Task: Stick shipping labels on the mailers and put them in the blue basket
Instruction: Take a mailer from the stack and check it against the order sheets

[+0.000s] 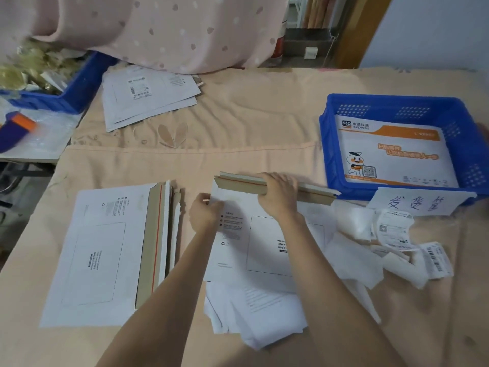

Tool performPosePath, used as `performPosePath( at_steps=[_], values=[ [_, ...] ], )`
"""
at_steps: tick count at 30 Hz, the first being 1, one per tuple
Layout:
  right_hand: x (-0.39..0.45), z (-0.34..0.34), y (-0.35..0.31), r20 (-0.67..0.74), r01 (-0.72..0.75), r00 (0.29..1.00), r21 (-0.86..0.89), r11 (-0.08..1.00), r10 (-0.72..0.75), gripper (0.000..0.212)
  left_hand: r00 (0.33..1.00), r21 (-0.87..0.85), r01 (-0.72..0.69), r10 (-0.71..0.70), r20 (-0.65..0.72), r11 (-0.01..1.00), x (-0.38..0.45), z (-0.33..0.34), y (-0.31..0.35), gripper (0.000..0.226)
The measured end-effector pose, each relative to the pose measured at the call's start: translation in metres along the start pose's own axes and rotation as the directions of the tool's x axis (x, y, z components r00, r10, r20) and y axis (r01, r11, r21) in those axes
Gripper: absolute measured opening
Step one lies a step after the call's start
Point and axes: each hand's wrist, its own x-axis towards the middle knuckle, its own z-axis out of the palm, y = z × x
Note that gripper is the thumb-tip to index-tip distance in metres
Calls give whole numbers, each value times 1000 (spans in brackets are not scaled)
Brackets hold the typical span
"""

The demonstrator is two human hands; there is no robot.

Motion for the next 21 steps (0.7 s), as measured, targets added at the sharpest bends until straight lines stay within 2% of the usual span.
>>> performPosePath(
  at_steps=[5,8,11,16,19,21],
  values=[
    [-28,25,-14,-50,104,994,46,994,-101,55,996,42,92,-92,-2,995,-10,-7,-26,14],
    [-51,45,-15,-91,118,990,99,988,-109,55,996,10,66,-66,-53,998,-15,-8,-36,18],
    [-69,58,-15,-61,105,993,101,989,-99,59,996,-24,39,-41,-84,999,-18,-7,-41,19],
    [-83,76,-16,-62,145,988,50,988,-141,68,986,56,-115,121,-111,992,-24,-4,-49,17],
    [-87,82,-19,37,125,991,26,992,-126,63,968,215,-225,243,-64,951,-31,-4,-52,26],
    [-90,85,-19,122,120,985,7,993,-120,63,937,366,-307,345,-43,879,-34,-2,-55,34]
  ],
)
